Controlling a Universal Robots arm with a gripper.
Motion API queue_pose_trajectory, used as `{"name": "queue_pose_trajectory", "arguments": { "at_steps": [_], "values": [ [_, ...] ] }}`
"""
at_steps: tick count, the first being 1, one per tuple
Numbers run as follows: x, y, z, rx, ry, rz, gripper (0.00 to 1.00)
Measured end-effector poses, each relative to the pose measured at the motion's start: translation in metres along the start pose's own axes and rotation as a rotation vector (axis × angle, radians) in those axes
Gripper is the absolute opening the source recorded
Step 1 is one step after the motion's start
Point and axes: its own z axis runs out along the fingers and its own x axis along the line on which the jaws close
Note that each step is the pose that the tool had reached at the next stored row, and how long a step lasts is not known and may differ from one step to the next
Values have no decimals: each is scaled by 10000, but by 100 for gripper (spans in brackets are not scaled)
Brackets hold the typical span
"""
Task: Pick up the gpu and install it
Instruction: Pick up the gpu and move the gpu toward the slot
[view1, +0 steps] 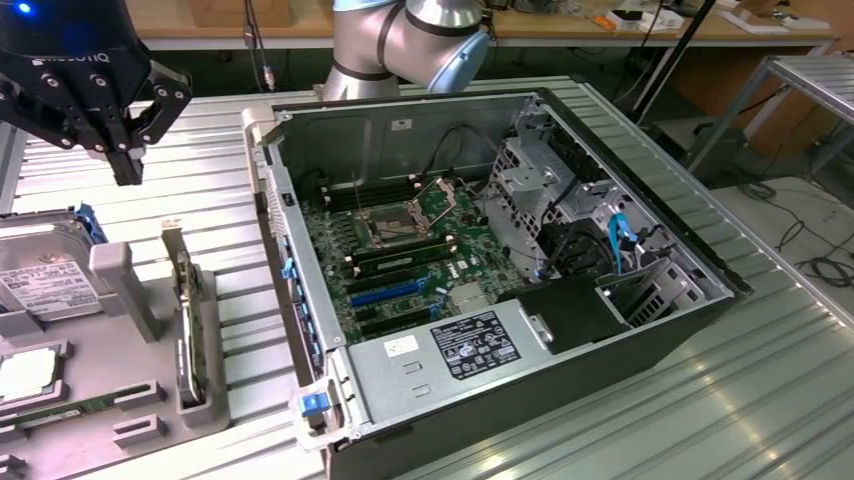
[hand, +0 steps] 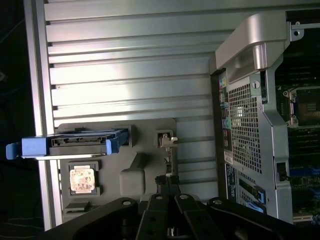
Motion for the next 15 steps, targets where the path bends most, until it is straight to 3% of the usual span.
{"name": "queue_pose_trajectory", "arguments": {
  "at_steps": [11, 13, 15],
  "values": [
    [0, 0, 0, 0, 0, 0, 11],
    [0, 0, 0, 0, 0, 0, 24],
    [0, 0, 0, 0, 0, 0, 29]
  ]
}}
